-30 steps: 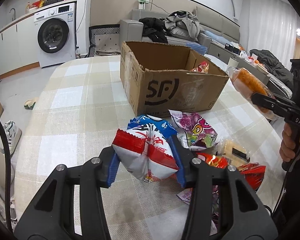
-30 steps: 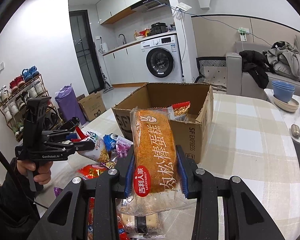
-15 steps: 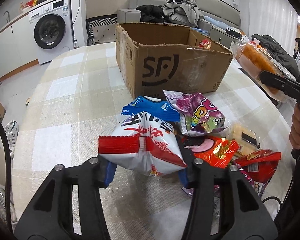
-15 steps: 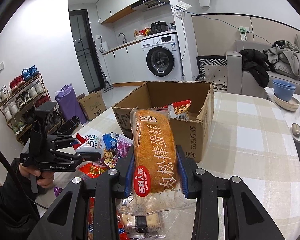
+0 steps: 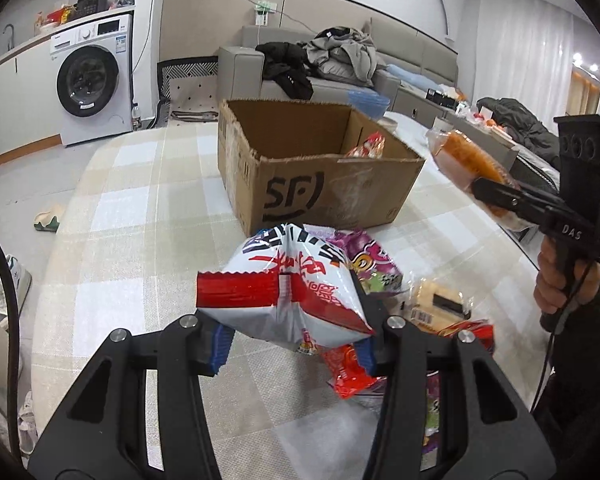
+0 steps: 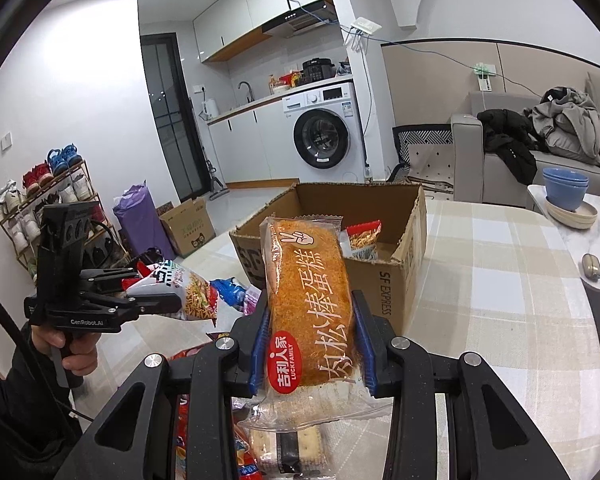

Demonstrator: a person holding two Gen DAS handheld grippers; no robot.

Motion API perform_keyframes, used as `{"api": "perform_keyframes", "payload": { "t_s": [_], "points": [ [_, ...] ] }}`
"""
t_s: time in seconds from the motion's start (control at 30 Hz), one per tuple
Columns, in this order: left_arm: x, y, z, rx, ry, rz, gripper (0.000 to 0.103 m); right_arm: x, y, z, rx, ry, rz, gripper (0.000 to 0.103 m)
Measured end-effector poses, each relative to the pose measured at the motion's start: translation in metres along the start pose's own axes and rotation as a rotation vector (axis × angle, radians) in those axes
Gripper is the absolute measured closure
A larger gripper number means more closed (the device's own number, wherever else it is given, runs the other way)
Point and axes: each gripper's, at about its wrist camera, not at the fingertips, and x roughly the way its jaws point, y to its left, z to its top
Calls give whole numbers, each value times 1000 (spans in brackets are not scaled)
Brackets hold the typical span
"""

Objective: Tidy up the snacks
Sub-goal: 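Lift the orange cake pack and white chip bag toward the box, then lower both held packs into the box and open both grippers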

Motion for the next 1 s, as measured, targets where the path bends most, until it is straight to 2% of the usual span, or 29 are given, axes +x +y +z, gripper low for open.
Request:
{"api": "perform_keyframes", "payload": {
  "t_s": [0.33, 0.57, 1.0],
  "points": [
    [-32, -7, 12, -34, -93, -27, 58, -7, -2, 4, 38, -57, -25, 66],
    [-50, -7, 28, -75, -169, -8, 58, -4, -2, 7, 66, -56, -72, 66],
    [-34, -28, 60, -101, -216, 60, 58, 18, -1, 34, 68, -30, -127, 66]
  ]
}}
